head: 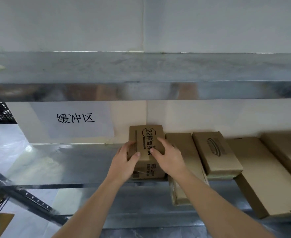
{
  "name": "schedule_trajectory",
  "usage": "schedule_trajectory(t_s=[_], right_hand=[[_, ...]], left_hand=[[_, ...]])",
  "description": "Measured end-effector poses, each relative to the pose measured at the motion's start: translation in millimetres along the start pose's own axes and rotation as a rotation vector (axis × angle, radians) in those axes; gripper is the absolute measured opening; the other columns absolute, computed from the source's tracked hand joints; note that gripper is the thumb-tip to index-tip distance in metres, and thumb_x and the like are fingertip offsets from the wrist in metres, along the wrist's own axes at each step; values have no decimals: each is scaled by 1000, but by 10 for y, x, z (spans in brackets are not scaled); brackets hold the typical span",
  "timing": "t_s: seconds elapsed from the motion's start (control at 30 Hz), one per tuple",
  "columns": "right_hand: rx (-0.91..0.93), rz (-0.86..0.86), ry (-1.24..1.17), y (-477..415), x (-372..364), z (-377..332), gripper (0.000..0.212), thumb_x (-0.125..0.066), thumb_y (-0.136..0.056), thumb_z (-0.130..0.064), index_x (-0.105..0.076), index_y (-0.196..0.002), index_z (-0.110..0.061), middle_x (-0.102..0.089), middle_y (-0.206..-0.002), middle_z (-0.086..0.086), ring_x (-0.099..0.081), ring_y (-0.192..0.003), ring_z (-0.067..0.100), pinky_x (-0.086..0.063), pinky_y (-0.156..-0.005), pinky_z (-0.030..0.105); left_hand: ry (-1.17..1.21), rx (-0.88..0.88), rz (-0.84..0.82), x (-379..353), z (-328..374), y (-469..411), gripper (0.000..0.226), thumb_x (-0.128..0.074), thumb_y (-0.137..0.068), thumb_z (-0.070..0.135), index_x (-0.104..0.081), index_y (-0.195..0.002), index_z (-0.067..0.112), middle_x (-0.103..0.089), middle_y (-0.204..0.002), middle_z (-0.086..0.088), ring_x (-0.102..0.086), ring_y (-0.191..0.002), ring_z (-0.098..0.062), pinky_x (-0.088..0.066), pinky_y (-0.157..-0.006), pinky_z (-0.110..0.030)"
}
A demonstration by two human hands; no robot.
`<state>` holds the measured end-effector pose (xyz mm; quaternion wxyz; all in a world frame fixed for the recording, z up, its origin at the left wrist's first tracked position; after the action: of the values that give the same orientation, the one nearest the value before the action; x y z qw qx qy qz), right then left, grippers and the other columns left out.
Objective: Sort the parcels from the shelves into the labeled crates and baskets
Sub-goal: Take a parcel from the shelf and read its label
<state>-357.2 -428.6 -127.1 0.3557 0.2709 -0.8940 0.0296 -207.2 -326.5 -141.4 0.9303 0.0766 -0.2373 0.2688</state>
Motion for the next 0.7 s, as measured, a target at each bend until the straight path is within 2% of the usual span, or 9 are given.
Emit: schedule_trajectory(t_s=[0.07,0.13,0.2,0.27,0.37,0.43,0.53,0.6,0.7], right_hand=[[42,24,-85,34,53,30,67,-62,-97,-46,-33,-157,-35,-48,-153,3,-44,-141,21,-36,-114,31],[72,62,-173,84,135,52,68,-64,-97,-42,-33,-157,-35,-46,-155,-4,-39,-145,17,-30,-114,25],[74,94,-277,137,218,62,67,-66,-96,-39,-34,-156,-38,-44,-155,-9,-36,-145,12,-26,-113,23],[71,107,-374,180,275,73,66,-68,-95,-37,-37,-154,-41,-44,-154,-13,-36,-144,9,-28,-117,28],[108,94,-439,231,323,73,62,-70,-95,-32,-43,-149,-42,-47,-151,-15,-39,-140,5,-31,-112,26],[131,71,-454,259,320,98,57,-69,-96,-29,-46,-147,-42,-48,-149,-16,-40,-137,4,-32,-113,28],[133,34,-527,307,300,140,51,-67,-97,-28,-50,-142,-46,-52,-147,-18,-45,-138,6,-35,-120,40],[140,0,-602,347,272,143,47,-65,-98,-23,-53,-138,-46,-57,-140,-19,-53,-131,4,-41,-117,40],[170,7,-591,389,276,127,39,-58,-102,-20,-57,-132,-46,-60,-137,-19,-53,-130,0,-42,-116,39]], left_hand=[[101,20,58,32,45,47,37,-53,-98,33,-44,-131,46,-57,-129,13,-56,-116,-4,-46,-98,-29],[265,-4,113,58,143,135,34,-49,-102,27,-46,-129,46,-58,-123,24,-54,-112,11,-47,-92,-15],[366,-28,162,95,206,209,36,-45,-104,19,-49,-126,47,-57,-123,28,-53,-111,16,-45,-85,-5],[419,-25,230,139,199,252,38,-45,-103,15,-53,-123,46,-60,-124,23,-57,-114,7,-47,-90,-14],[322,40,319,178,66,272,36,-51,-101,21,-54,-116,53,-61,-126,13,-60,-113,-5,-51,-96,-31],[350,89,317,162,-8,307,31,-54,-99,30,-53,-112,59,-57,-130,12,-59,-116,-7,-52,-94,-31],[527,165,241,89,-4,404,39,-56,-92,48,-50,-131,50,-54,-136,12,-55,-120,-9,-52,-78,-21],[626,177,193,59,9,445,60,-58,-80,57,-46,-139,47,-55,-137,10,-55,-122,-14,-53,-81,-29],[623,129,184,127,92,481,55,-68,-79,60,-50,-130,56,-57,-135,12,-58,-120,-14,-55,-86,-35]])
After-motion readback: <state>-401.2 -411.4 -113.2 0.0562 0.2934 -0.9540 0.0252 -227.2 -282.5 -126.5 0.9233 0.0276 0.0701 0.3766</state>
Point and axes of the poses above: each hand's wrist, its own y-axis away from the middle knuckle, its own x-axis out of the back of the hand, z = x × y, the point moved 5 cm from there along -y, towards the middle knuckle
